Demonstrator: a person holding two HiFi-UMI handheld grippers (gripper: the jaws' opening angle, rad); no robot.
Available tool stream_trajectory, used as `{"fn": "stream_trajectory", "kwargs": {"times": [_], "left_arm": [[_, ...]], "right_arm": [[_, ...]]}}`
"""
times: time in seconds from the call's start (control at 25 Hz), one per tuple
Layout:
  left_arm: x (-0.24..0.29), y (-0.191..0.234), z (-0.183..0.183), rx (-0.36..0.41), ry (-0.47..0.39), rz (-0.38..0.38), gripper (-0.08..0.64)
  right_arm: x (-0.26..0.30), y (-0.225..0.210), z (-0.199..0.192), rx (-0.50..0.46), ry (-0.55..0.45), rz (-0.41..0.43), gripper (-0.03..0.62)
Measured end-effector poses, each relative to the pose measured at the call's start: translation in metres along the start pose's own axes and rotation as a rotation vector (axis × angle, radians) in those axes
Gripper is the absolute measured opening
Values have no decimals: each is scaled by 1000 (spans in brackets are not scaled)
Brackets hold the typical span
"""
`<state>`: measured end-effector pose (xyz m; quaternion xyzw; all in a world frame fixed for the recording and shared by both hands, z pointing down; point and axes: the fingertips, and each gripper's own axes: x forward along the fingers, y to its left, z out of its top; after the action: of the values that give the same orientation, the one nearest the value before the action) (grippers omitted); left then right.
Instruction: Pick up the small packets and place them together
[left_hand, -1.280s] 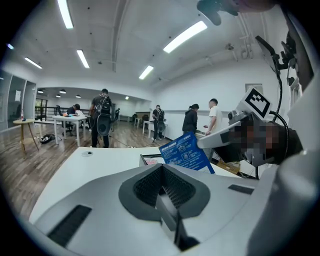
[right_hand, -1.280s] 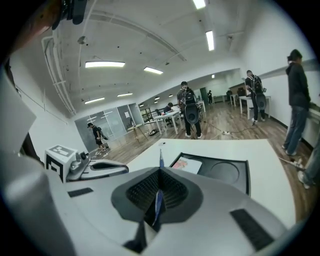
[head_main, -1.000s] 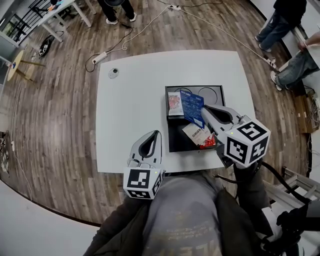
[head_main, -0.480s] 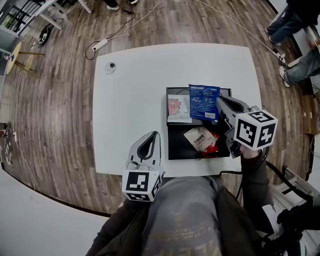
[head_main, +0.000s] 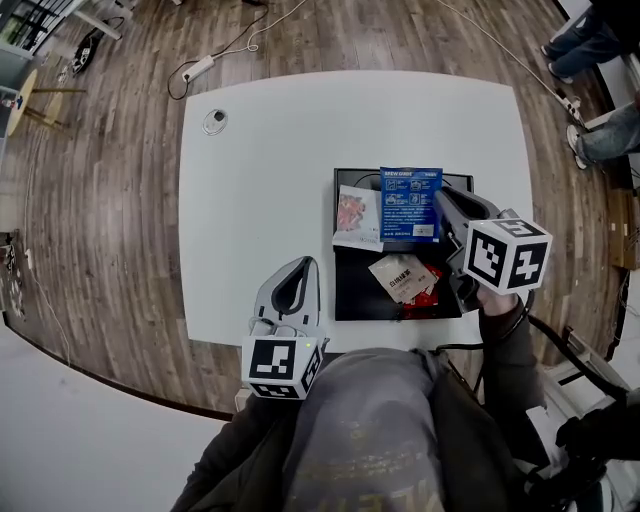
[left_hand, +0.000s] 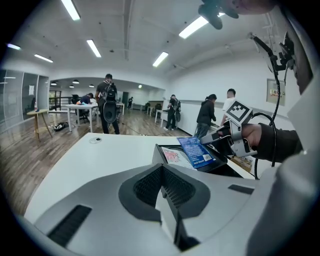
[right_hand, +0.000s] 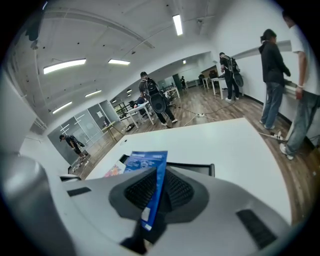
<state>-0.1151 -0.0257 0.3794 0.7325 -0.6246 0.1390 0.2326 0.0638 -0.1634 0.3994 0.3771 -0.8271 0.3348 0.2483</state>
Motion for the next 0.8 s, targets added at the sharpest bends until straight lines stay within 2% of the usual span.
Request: {"fn": "stream_trajectory", "kwargs": {"times": [0.12,0.36,0.56,0.8], "left_arm": [[0,0,-1,-2,1,0,2],[-6,-3,2,6,-9,-8,2],[-9,-8,10,25,-47,-31,2],[-22,-26,7,47,-60,-81,2]], "right_arm": [[0,-3,1,-13,-6,-26,72],[-14,-1,10,-17,-67,-47,72],[-36,4,24,-57,-158,-69,71],[-70,17,9,-69,-208,-67,71]]}}
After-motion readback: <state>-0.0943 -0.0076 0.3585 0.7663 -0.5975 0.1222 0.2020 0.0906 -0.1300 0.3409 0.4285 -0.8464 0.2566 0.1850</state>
